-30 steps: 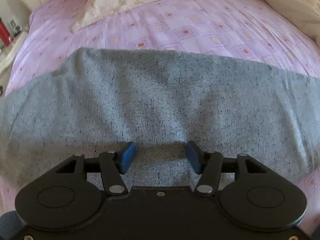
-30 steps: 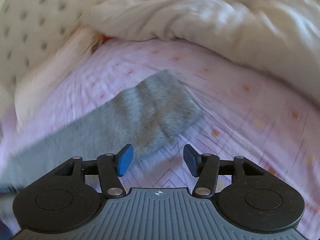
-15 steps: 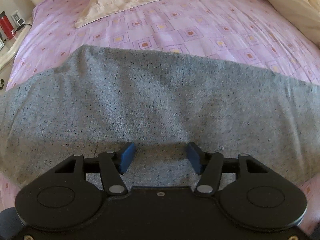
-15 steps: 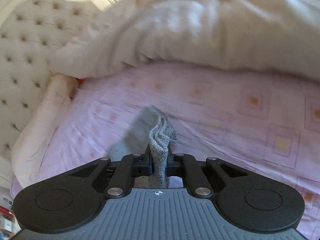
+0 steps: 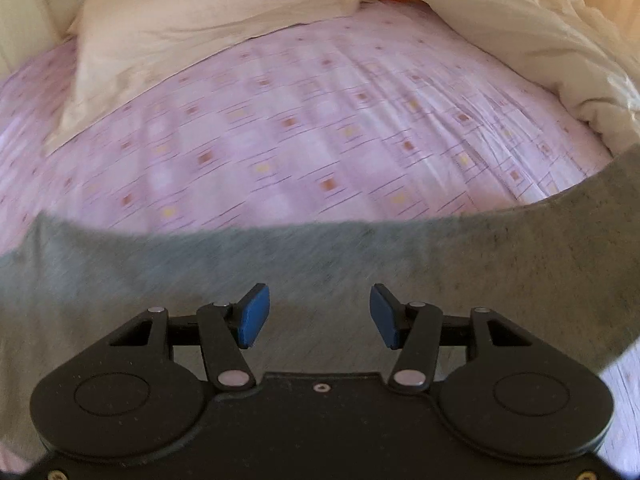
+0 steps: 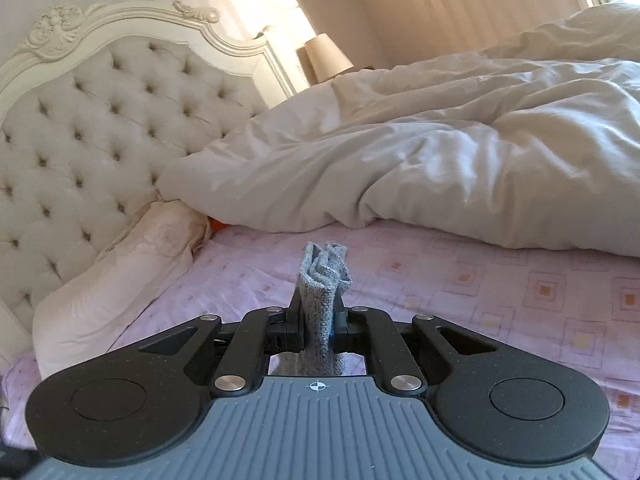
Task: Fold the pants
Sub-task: 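Lift the held cuff up off the bed with the right gripper, then lay the cuff over the pants and open the right gripper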
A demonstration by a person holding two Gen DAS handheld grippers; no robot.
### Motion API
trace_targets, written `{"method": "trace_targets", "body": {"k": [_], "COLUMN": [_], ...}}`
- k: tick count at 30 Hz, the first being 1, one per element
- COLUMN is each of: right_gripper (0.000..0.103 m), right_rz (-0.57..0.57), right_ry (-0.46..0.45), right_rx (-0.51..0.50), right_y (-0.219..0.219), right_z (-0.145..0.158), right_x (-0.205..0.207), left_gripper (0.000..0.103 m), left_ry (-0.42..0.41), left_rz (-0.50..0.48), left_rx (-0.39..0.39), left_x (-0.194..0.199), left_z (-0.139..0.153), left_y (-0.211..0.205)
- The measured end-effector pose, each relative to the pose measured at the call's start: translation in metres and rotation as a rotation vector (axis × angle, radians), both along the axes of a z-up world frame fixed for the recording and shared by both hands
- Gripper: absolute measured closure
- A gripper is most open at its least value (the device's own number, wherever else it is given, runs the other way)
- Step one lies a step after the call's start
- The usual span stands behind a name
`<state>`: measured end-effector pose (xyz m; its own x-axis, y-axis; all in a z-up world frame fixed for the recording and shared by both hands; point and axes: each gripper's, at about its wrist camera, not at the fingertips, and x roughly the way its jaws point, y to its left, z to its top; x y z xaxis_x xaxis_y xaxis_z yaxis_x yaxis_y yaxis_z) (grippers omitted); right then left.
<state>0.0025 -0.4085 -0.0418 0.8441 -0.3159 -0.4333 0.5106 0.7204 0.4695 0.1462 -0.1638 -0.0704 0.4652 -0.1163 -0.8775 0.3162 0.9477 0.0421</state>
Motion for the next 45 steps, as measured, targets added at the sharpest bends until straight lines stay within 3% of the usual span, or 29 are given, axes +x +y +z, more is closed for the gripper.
{"method": "trace_targets", "body": {"k": [6, 9, 13, 19, 26, 30, 34, 39, 42, 45], "right_gripper": [0.093, 0.093, 0.093, 0.093, 0.093, 0.093, 0.093, 0.093, 0.092, 0.093], "right_rz": [0.008, 0.012, 0.017, 0.043, 0.100, 0.157, 0.252, 0.424, 0.548, 0.671], "right_ry": [-0.018, -0.022, -0.026, -0.017, 0.025, 0.049, 0.035, -0.008, 0.000, 0.058], "right_rx": [0.026, 0.033, 0.035, 0.015, -0.026, -0.066, -0.134, -0.193, -0.224, -0.235], "right_y": [-0.004, -0.002, -0.002, 0.003, 0.013, 0.028, 0.071, 0.153, 0.213, 0.271], "right_z": [0.001, 0.000, -0.001, 0.002, 0.008, 0.026, 0.059, 0.085, 0.080, 0.054], "right_x": [-0.003, -0.003, -0.003, 0.000, 0.008, 0.011, 0.015, 0.028, 0.041, 0.055], "left_gripper": [0.043, 0.039, 0.048, 0.049, 0.048, 0.048, 0.048, 0.048, 0.048, 0.047], "left_ry": [0.037, -0.003, 0.027, 0.050, 0.178, 0.135, 0.112, 0.046, 0.019, 0.015], "left_rz": [-0.027, -0.051, -0.047, -0.115, -0.167, -0.192, -0.126, -0.017, 0.071, 0.160], "left_rx": [0.051, 0.081, 0.072, 0.032, 0.045, 0.041, -0.041, -0.066, -0.069, -0.078], "left_x": [0.029, 0.034, 0.043, -0.001, -0.061, -0.073, -0.060, -0.036, -0.023, -0.008], "left_z": [-0.027, -0.029, -0.019, 0.003, -0.028, -0.026, -0.002, 0.016, 0.020, 0.021], "left_y": [-0.043, -0.056, -0.060, -0.048, -0.028, -0.024, 0.009, 0.072, 0.119, 0.161]}}
